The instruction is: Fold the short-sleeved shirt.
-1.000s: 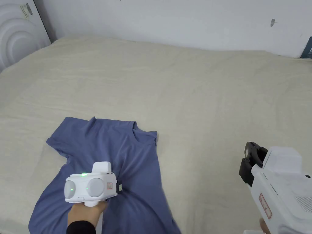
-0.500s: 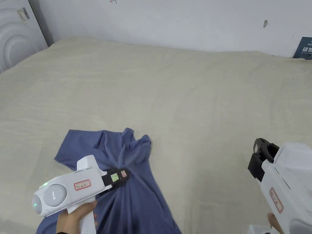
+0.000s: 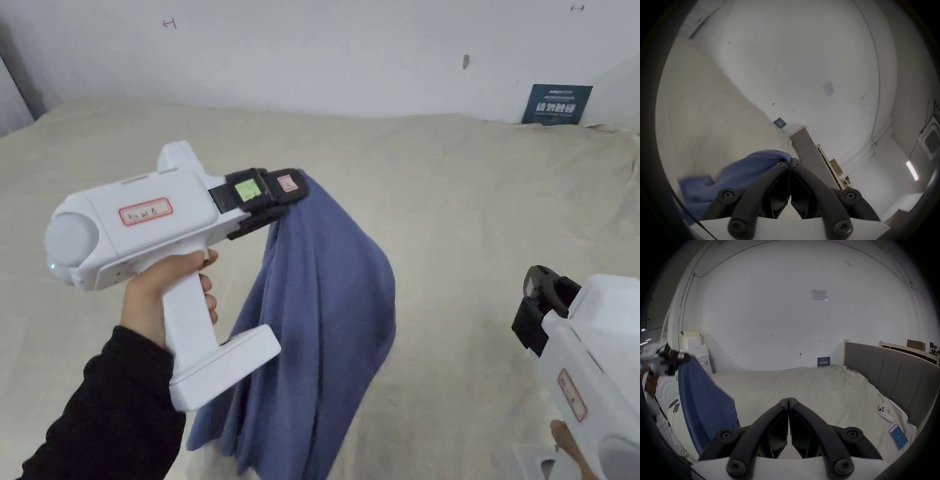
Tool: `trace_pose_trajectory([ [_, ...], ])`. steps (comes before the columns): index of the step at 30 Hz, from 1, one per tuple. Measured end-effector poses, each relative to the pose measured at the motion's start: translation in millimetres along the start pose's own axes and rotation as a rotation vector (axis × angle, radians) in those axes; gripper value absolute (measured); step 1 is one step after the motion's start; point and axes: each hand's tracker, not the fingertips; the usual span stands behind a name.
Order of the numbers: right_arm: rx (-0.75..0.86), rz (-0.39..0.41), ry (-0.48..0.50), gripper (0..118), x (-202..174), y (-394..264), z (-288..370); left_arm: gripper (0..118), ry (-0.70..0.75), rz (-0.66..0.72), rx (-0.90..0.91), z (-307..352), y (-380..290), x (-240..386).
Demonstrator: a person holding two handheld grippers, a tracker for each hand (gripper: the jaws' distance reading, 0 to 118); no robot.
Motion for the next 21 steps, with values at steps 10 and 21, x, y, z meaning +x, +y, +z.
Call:
trace_pose_trajectory([
  [10,0.062,-0.007,-0.123,0,50,16,33,0,-0.100,-0.137,-0.134,-101,33,58],
  [21,0.048,-0.022,-0.232,0,91,8,53,0,-0.101,-0.305,-0.488,-190,-102,83],
])
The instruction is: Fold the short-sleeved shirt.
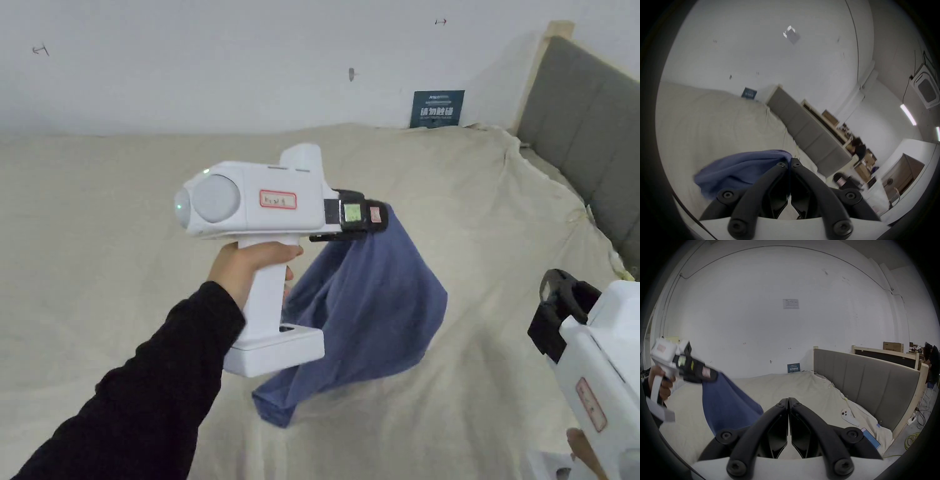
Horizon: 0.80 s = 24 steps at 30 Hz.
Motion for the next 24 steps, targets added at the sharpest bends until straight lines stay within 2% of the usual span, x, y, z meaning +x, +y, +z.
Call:
trace_pose_trajectory([
  [2,-0.009,-0.006,-0.010,0,5,-4,0,0,0.030,-0.005,-0.068,-21,-22,-5],
  [9,-0.042,-0.015,-0.021,0,11,-18,-2,0,0.076,0.130,-0.274,-100,-106,-45],
  [16,-0.074,-0.021,-0.017,0,10,-28,0,0,0.296,0.138,-0.471,-157,-183,-77],
  [18,-0.081,-0.020,-0.015,0,10,-29,1,0,0.333,0.100,-0.478,-158,-193,-78],
  [20,-0.087,-0.013,-0.011,0,10,-30,1,0,0.317,0.128,-0.427,-152,-191,-75],
  [22,-0.088,-0.002,-0.008,0,10,-30,2,18,0.327,0.126,-0.394,-140,-183,-67],
  [24,-0.085,0.001,-0.005,0,9,-28,5,59,0.317,0.106,-0.348,-125,-173,-57],
])
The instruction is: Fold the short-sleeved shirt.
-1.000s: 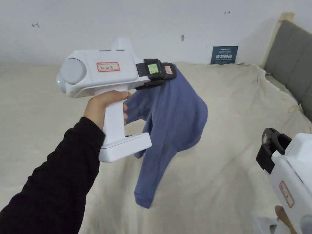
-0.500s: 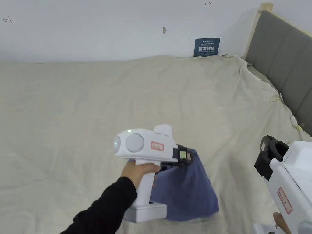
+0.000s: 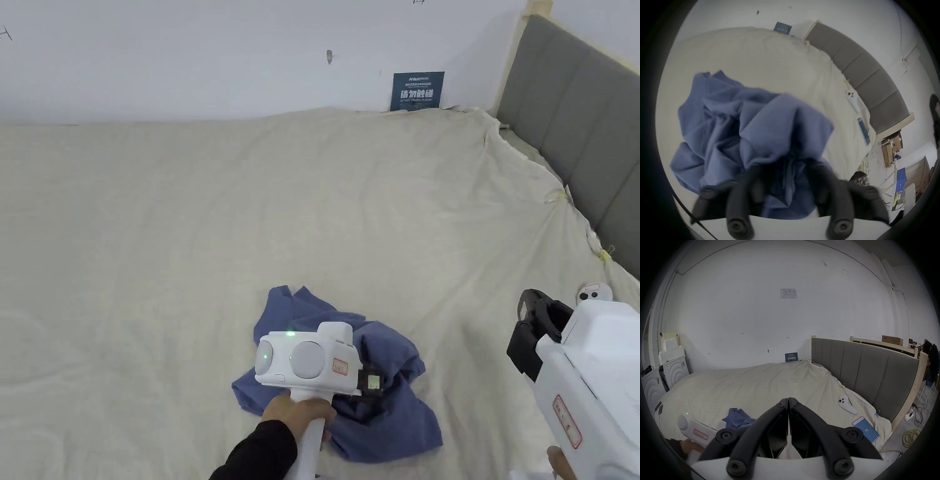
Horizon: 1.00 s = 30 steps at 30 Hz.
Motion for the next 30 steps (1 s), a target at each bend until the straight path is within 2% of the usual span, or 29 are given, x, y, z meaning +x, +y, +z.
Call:
trace_pose_trajectory([
  [2,0.008,-0.002,0.003,0,-1,4,2,104,-0.028,-0.005,0.061,27,4,6],
  [3,0.014,-0.004,0.006,0,-2,6,2,114,-0.019,0.011,0.112,43,7,8],
  [4,0.021,-0.003,0.008,0,-3,8,3,117,-0.007,0.022,0.167,58,10,10],
  [8,0.049,0.002,0.017,0,-9,19,5,117,0.020,0.021,0.419,130,18,13],
  [13,0.090,0.015,0.035,0,-19,34,8,117,0.125,-0.030,0.627,204,19,8],
  [18,0.125,0.026,0.058,0,-29,46,9,117,0.331,-0.066,0.812,251,6,-5],
  [22,0.141,0.035,0.071,0,-37,50,10,115,0.480,-0.077,0.863,262,-7,-21],
  [25,0.146,0.037,0.080,0,-48,52,14,99,0.547,-0.105,0.902,261,-24,-31],
  [28,0.146,0.040,0.091,0,-52,50,13,70,0.581,-0.110,0.901,253,-39,-42],
  [30,0.145,0.045,0.096,0,-55,49,14,27,0.569,-0.127,0.938,249,-51,-48],
])
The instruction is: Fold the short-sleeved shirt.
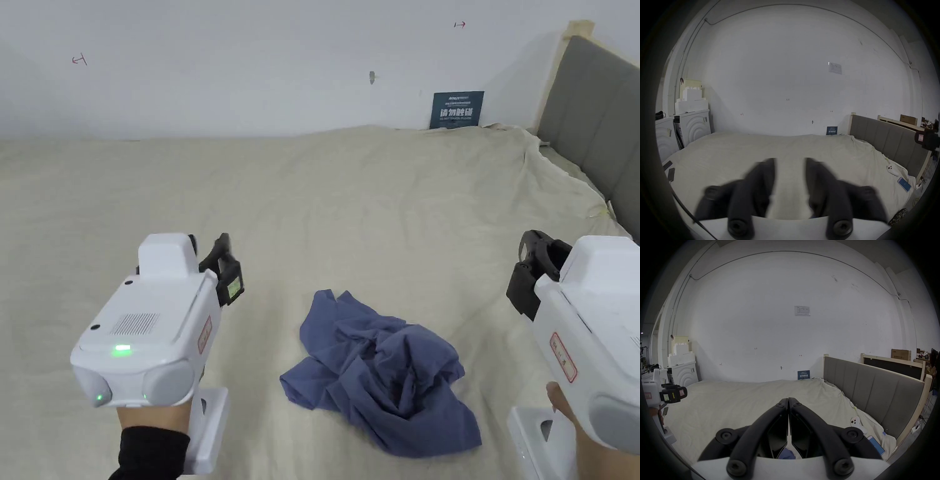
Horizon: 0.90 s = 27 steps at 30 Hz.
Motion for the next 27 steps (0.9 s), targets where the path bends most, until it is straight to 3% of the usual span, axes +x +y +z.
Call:
trace_pose_trajectory([
  [1,-0.001,0.003,0.003,0,-2,-1,0,10,0.004,-0.003,0.008,2,-3,0],
  [2,-0.002,0.005,0.006,0,-3,-1,0,0,0.020,-0.009,0.016,3,-6,0],
  [12,-0.010,0.012,0.024,0,-3,-5,-4,0,-0.017,-0.017,-0.038,-1,-7,-6],
  [22,-0.048,0.002,0.015,0,8,-16,-15,0,-0.138,0.077,-0.459,-72,-50,18],
  [25,-0.069,0.000,0.013,0,11,-22,-20,18,-0.163,0.132,-0.606,-99,-72,24],
  [27,-0.082,-0.001,0.012,0,13,-27,-24,61,-0.161,0.167,-0.687,-115,-85,27],
])
